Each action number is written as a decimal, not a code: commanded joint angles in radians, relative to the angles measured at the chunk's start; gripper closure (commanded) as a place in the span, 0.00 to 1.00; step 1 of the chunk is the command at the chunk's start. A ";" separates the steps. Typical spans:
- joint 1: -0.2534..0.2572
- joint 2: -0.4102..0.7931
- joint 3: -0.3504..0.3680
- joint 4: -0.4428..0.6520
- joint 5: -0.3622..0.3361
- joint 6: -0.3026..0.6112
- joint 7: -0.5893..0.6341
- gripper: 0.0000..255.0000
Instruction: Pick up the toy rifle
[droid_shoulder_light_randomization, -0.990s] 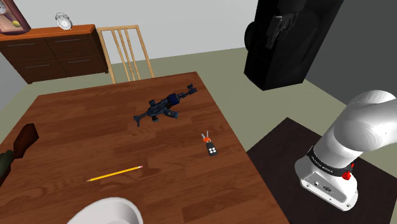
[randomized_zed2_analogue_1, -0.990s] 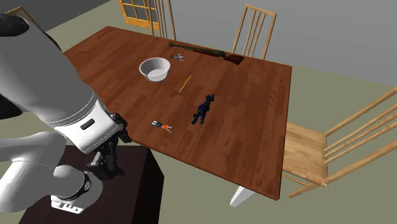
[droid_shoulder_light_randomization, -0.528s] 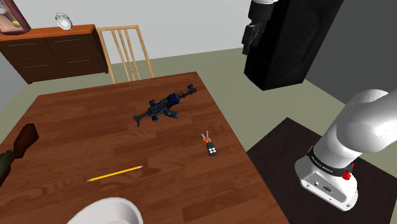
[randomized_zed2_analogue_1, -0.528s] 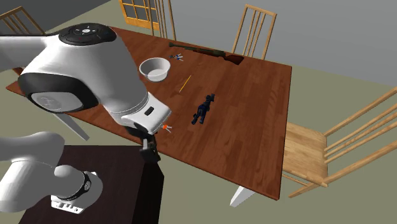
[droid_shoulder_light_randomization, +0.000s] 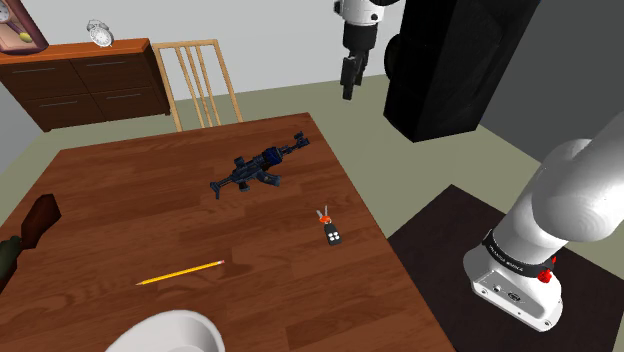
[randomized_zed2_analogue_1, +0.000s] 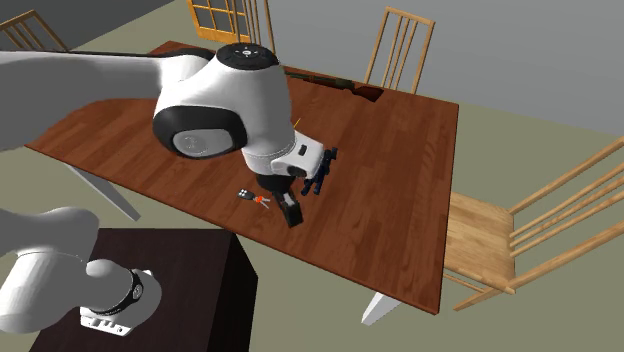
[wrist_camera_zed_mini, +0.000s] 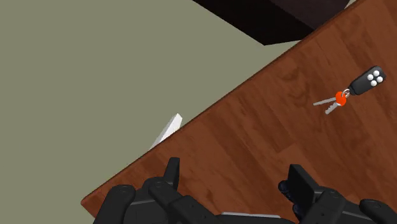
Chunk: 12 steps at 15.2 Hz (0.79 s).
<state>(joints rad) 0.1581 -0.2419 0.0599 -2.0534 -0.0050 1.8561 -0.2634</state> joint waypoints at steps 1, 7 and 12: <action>0.018 0.066 0.016 0.040 0.002 0.015 -0.022 0.00; 0.067 0.259 0.064 0.188 -0.006 0.027 -0.085 0.00; 0.111 0.416 0.106 0.325 -0.026 0.018 -0.131 0.00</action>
<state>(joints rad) 0.2588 0.1356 0.1564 -1.7627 -0.0255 1.8763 -0.3859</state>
